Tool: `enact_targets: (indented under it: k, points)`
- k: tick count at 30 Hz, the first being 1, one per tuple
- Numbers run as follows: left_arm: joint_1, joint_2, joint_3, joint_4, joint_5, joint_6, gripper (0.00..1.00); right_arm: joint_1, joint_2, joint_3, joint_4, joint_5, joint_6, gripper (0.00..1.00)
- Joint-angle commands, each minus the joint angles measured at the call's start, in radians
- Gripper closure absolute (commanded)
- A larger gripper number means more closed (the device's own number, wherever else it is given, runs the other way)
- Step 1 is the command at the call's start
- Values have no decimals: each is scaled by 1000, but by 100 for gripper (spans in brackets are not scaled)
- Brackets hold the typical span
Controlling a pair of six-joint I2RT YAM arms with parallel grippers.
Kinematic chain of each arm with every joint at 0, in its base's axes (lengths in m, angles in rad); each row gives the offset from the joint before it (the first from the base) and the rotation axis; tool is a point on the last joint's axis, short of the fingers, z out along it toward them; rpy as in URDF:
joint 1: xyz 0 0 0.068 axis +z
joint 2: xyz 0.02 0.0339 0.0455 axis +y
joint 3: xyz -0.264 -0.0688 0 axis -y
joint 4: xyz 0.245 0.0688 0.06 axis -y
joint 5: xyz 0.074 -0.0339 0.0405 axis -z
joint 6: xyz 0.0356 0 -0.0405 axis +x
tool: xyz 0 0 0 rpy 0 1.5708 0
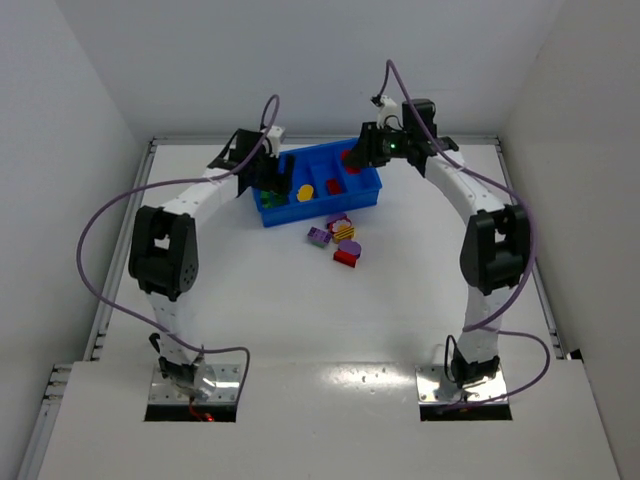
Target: Sort the legos into containers by color
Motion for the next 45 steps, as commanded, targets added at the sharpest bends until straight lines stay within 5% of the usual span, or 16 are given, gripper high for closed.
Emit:
enact_targets:
  k: [1,9,22,26,31,35,38,41,45]
  points:
    - [18,-151,-39,44,48,-26,6,27,21,79,5,96,-37,100]
    - [29,-388,-64,131,70,-132,0,75,146,207,-5,180,-67,100]
    - [81,-541,-141,64,168,-60,0,164,411,421,6,387,-90,95]
    - [81,-541,-141,29,127,-28,0,185,446,444,18,467,-115,87]
    - [81,-531,-132,-14,136,6,0,195,456,444,18,515,-156,63]
    - [81,-510,-132,-15,136,15,0,215,456,435,18,567,-182,58]
    - [81,-501,-132,-15,160,24,0,215,456,435,18,579,-202,41]
    - [81,-491,-132,-15,232,78,0,224,434,435,18,590,-216,24]
    - [69,-525,-202,-27,520,298,0,233,374,415,18,585,-253,21]
